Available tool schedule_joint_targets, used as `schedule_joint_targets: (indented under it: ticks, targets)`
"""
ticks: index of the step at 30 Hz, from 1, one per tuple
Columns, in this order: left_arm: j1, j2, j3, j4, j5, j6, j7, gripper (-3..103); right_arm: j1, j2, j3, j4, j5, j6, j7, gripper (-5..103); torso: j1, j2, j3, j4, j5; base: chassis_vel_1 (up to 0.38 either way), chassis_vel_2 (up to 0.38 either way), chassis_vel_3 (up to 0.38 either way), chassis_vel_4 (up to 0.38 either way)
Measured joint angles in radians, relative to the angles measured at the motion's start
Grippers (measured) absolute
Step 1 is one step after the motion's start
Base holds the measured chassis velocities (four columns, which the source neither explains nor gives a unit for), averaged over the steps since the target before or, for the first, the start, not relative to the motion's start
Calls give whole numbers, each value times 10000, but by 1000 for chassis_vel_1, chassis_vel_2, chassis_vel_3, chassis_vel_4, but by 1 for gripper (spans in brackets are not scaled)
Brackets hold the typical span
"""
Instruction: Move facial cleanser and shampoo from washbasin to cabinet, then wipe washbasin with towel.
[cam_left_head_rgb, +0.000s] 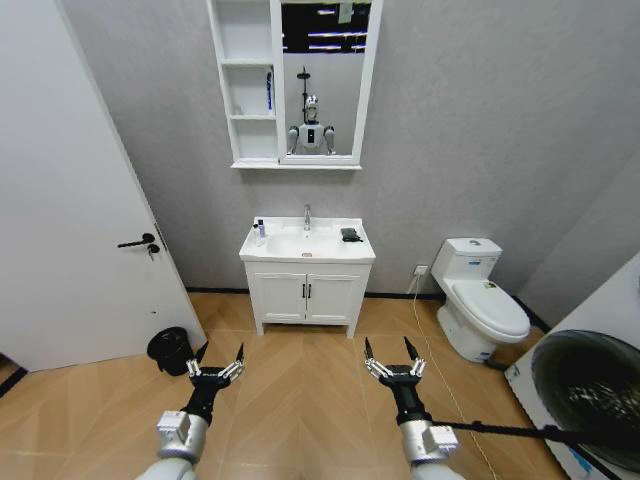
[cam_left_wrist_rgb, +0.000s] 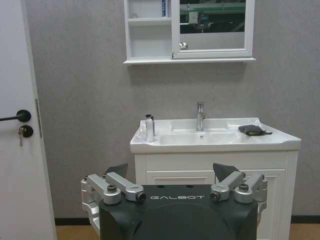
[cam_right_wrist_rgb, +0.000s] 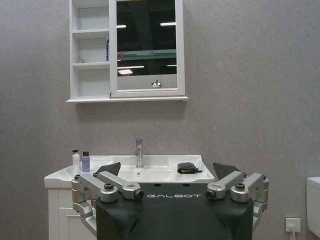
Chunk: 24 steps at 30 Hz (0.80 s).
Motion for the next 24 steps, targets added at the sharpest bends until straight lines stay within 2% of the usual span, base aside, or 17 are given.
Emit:
schedule_joint_targets:
  ticks: [11, 13, 16, 17, 18, 19, 20, 24]
  targets:
    - [-134, -76, 380, 267, 178, 32, -24, 93, -50, 31, -7, -99, -38, 154, -6, 100, 0, 0, 0, 0, 1, -142, 143, 140, -141]
    - [-159, -81, 359, 355, 182, 32, -27, 93, 4, 11, -29, -174, -34, 156, -7, 100, 7, -3, 2, -3, -6, -223, 236, 248, -231]
    - [-177, -94, 339, 420, 182, 29, -27, 93, 46, -4, -53, -239, -33, 157, -7, 100, 4, -3, 2, 1, 8, -249, 271, 251, -248]
    - [-192, -98, 337, 458, 182, 26, -28, 93, 56, -10, -69, -273, -32, 157, -7, 100, 3, -2, 1, -2, -8, -284, 272, 301, -260]
    - [-192, -98, 337, 458, 182, 26, -28, 93, 56, -10, -69, -273, -32, 157, -7, 100, 3, -2, 1, -2, -8, -284, 272, 301, -260]
    - [-214, -103, 325, 495, 182, 22, -29, 93, 88, -19, -88, -307, -33, 157, -15, 100, 3, -2, 2, 3, 3, -287, 281, 301, -312]
    - [-233, -105, 323, 517, 181, 17, -29, 93, 97, -23, -97, -319, -33, 156, -22, 100, 6, -3, 2, -2, 3, -287, 312, 298, -312]
    - [-249, -132, 333, 584, 183, 7, -29, 93, 99, -34, -126, -362, -48, 165, -64, 100, 1, -1, 1, 3, 2, -336, 328, 330, -339]
